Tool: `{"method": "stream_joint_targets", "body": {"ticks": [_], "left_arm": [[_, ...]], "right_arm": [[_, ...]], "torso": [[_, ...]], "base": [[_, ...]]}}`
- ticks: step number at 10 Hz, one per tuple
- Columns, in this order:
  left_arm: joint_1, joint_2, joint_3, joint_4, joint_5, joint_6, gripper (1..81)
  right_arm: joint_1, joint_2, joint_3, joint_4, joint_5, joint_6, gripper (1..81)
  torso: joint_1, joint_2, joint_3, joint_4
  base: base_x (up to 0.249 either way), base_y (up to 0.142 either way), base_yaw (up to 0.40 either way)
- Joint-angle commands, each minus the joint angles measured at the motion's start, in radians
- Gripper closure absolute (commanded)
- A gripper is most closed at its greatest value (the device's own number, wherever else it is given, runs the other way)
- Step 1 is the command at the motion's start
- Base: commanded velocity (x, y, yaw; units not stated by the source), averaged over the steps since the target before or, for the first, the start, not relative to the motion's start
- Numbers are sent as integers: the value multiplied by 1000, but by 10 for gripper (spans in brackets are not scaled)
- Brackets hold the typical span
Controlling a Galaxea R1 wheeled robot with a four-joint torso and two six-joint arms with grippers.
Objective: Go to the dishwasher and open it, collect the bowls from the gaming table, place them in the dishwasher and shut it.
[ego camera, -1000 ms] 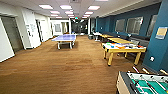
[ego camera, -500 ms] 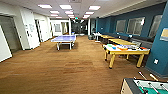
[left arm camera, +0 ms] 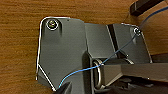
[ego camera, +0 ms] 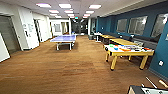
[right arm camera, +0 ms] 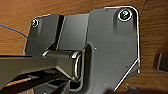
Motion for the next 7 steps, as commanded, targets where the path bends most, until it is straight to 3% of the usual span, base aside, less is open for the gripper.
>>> {"method": "stream_joint_targets", "body": {"ticks": [1, 7], "left_arm": [[-35, -2, 2, 3, 42, 5, 10], [-35, 1, 2, 5, 42, 5, 10]], "right_arm": [[49, -5, 4, -4, -53, -5, 10], [49, -3, 3, -4, -53, -3, 10]], "torso": [[1, 0, 0, 0], [1, 0, 0, 0]], "base": [[277, 0, 0], [278, 0, 0]]}}
